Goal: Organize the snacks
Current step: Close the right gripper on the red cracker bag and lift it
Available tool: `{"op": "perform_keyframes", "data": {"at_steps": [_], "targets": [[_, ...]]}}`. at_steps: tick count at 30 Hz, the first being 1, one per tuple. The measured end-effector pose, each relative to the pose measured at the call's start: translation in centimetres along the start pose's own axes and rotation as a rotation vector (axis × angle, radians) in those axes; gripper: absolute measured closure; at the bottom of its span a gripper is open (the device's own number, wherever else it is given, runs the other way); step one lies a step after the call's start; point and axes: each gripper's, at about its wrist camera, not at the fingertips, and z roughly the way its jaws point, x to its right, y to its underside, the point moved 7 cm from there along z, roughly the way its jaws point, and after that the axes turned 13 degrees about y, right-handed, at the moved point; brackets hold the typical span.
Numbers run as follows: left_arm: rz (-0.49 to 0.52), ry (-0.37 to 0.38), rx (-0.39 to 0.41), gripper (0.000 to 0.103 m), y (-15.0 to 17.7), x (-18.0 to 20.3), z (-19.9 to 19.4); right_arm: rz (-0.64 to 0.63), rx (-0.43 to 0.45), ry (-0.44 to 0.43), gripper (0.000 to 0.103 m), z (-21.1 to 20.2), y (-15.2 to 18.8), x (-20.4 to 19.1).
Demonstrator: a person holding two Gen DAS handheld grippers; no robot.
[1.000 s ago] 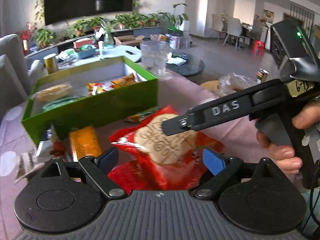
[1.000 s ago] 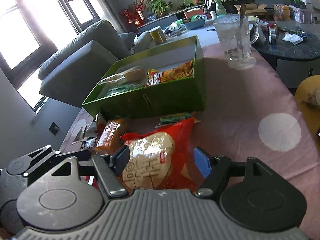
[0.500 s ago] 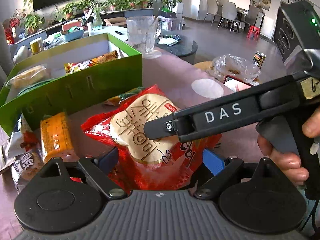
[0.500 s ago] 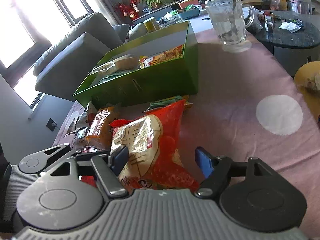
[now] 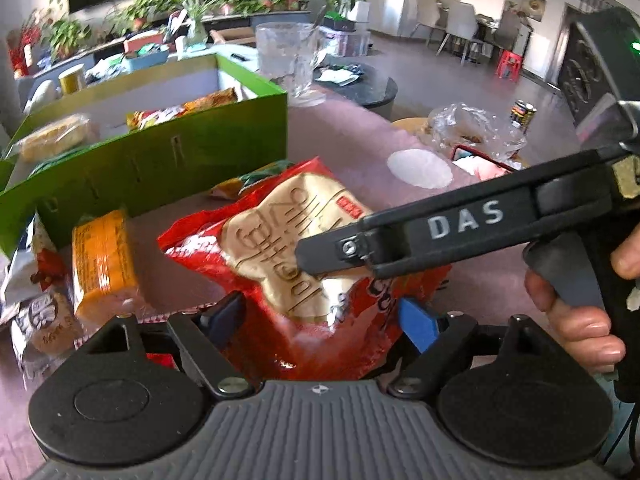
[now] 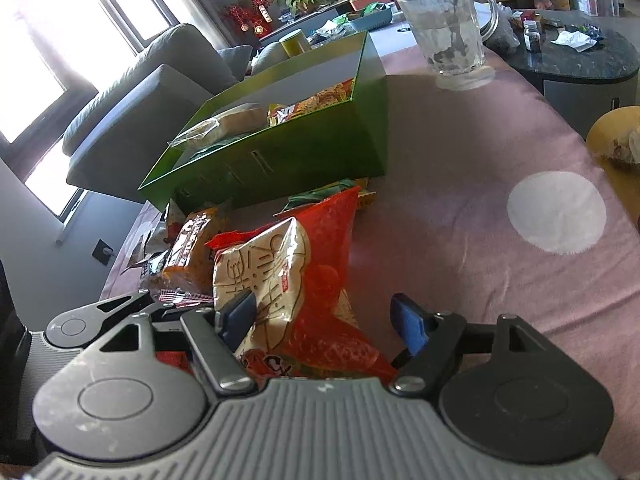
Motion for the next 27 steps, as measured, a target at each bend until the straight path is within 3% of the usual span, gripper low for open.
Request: {"op": "perform_keyframes", "data": {"at_steps": [5,22,24,27], "targets": [[-0.056,0.016,0.006,0.02,0.2,-0.8,0.1,-0.004,0.005,-0.006,0.045,0.1,0.0,0.2],[-0.035,0.014,0.05,0.021,-0.4,0.2,0.2,-0.011,0.011,-0.024,0.045,0.1,0.6,-1.3],[-0.031,0.02,0.066,0.021,-0.7,0.3,-0.3,0.006,0.001,-0.036,0.05,-0.1,0.7,-1.6],[-0.018,0.03,0.097,0.022,-1.3,0.8,-1.3,0.053,-0.003,-0.08,0.066,-0.7,0.6,-1.6]]}}
